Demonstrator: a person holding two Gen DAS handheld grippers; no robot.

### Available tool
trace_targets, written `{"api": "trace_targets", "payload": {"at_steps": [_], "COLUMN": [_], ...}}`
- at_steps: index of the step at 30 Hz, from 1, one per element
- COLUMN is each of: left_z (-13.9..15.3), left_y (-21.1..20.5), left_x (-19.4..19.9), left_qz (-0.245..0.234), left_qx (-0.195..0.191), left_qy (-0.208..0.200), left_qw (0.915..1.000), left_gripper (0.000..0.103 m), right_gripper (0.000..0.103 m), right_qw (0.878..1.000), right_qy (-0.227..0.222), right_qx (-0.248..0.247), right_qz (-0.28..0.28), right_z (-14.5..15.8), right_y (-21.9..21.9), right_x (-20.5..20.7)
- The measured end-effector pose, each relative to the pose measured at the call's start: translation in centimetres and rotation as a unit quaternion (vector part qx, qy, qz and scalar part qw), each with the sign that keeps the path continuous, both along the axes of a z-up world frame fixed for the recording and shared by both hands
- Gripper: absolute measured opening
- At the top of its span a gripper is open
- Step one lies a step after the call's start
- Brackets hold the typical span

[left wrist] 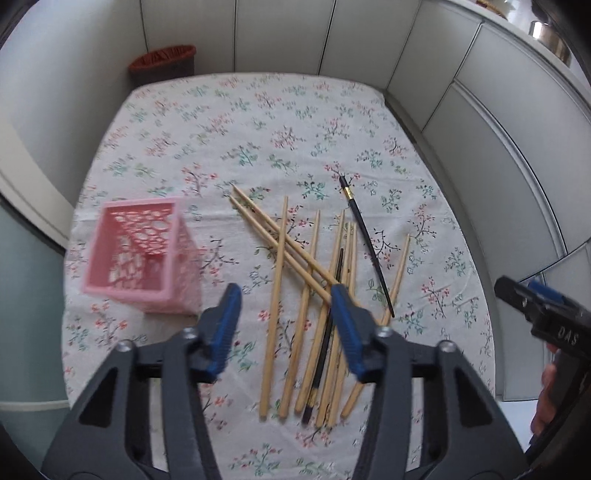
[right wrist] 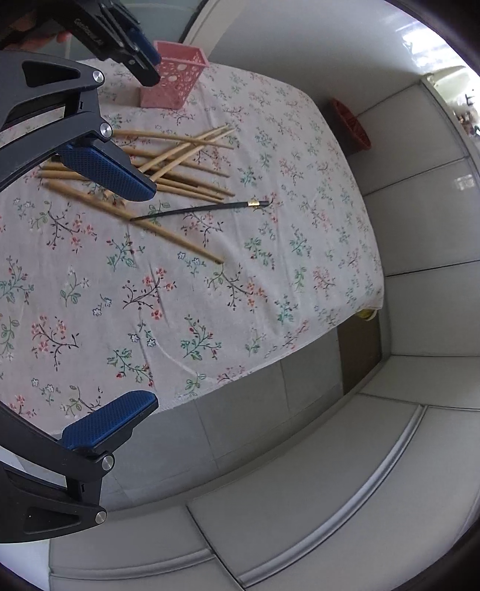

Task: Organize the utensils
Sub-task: 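Lower the left tool to the chopstick pile and grasp one chopstick, then lift the chopstick with the left tool and lower it into the pink holder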

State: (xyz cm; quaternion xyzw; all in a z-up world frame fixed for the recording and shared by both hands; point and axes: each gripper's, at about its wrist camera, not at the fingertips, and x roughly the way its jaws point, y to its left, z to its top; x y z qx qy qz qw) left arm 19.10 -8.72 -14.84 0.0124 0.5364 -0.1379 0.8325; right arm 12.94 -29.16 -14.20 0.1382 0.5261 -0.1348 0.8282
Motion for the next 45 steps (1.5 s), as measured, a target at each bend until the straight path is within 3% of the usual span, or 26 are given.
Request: {"api": "trace_targets", "payload": {"at_steps": [3, 14, 18, 21, 29, 38, 45], "left_z": [-1.7, -6.2, -7.3, -7.6, -5.4, -1.6, -0.1], "left_y": [-1.2, -3.7, -4.0, -4.0, -2.9, -1.1, -0.1], "left_x": [2.5, 7.7, 8.7, 8.8, 6.7, 2.3, 0.1], "left_qz": [0.008, 0.008, 0.009, 0.009, -0.003, -0.029, -0.031], "left_qx": [0.003, 0.06, 0.066, 0.062, 0.045, 0.017, -0.007], "left_qy": [0.028, 0.047, 0.06, 0.068, 0.04, -0.005, -0.022], "left_qw": [0.9996, 0.9971, 0.996, 0.9957, 0.9982, 0.9994, 0.9992], "left_gripper": [0.03, 0.022, 0.015, 0.007, 0.006, 0.006, 0.006], "right_gripper": [0.103, 0.102, 0.102, 0.102, 0.093, 0.07, 0.039], "right_qw": [0.999, 0.998, 0.997, 0.996, 0.993, 0.994, 0.995], "right_qy": [0.026, 0.054, 0.053, 0.053, 0.054, 0.046, 0.049], "right_qx": [0.017, 0.026, 0.055, 0.069, 0.101, 0.1, 0.081], "right_qz": [-0.017, 0.009, 0.017, 0.02, 0.012, 0.026, 0.012], "right_z": [-2.1, -4.9, -5.4, -5.7, -7.0, -8.2, -9.7], "right_y": [-1.7, -2.6, -2.2, -1.8, -1.0, 1.5, 2.3], "right_x": [0.8, 3.0, 3.6, 4.1, 5.1, 6.4, 7.9]}}
